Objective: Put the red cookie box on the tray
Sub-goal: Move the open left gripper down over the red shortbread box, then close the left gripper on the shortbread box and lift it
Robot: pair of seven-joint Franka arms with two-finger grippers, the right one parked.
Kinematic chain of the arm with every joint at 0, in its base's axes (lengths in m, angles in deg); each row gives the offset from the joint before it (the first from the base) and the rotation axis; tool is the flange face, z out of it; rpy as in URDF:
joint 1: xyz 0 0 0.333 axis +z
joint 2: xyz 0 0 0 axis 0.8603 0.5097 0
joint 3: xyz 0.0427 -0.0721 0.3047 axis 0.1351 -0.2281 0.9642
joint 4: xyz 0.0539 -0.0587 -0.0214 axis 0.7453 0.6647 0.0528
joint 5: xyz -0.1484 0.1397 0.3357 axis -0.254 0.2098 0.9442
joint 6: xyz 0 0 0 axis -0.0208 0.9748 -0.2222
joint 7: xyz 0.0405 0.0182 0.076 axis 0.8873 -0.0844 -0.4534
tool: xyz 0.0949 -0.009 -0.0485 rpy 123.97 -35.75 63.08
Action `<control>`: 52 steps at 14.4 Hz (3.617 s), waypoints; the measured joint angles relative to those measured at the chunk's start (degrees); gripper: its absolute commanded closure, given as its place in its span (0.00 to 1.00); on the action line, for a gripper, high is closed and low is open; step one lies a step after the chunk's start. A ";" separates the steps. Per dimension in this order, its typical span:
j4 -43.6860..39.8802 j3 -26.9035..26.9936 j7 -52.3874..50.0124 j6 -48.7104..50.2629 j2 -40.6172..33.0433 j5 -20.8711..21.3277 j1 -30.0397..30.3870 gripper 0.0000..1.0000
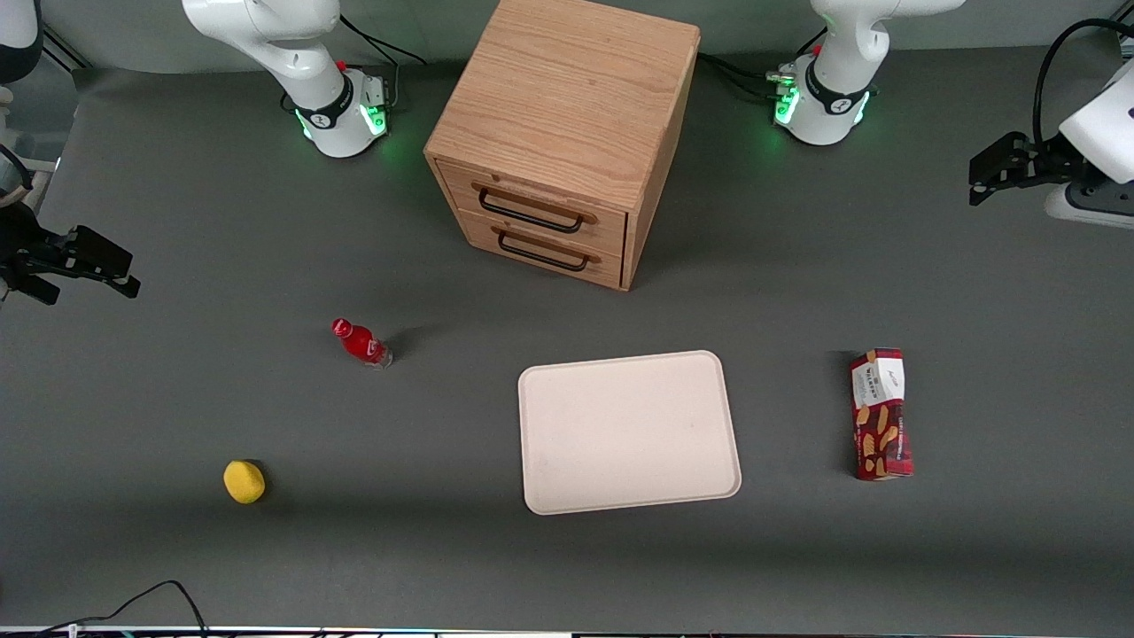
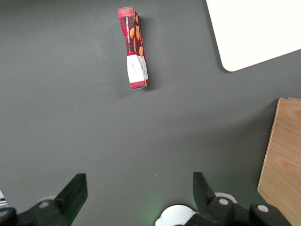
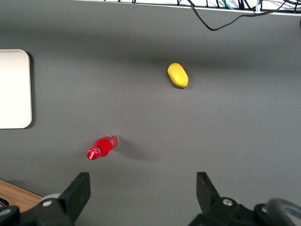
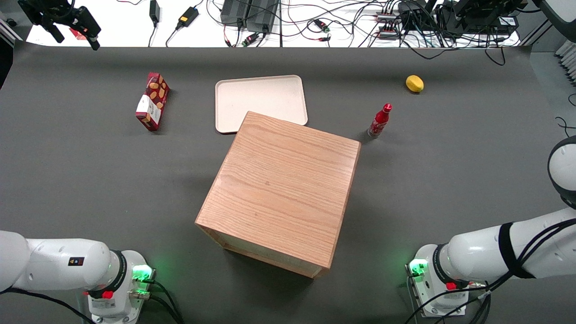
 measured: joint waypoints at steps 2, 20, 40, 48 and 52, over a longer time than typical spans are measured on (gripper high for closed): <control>-0.57 0.34 0.93 0.46 -0.01 0.00 0.08 0.00; -1.16 1.13 1.77 -17.36 19.30 -0.72 1.11 0.00; 3.65 1.23 1.86 -49.86 41.06 1.40 2.09 0.00; 5.02 1.51 1.04 -51.45 41.88 1.54 2.18 1.00; 4.55 1.40 0.40 -50.82 40.71 1.54 2.14 1.00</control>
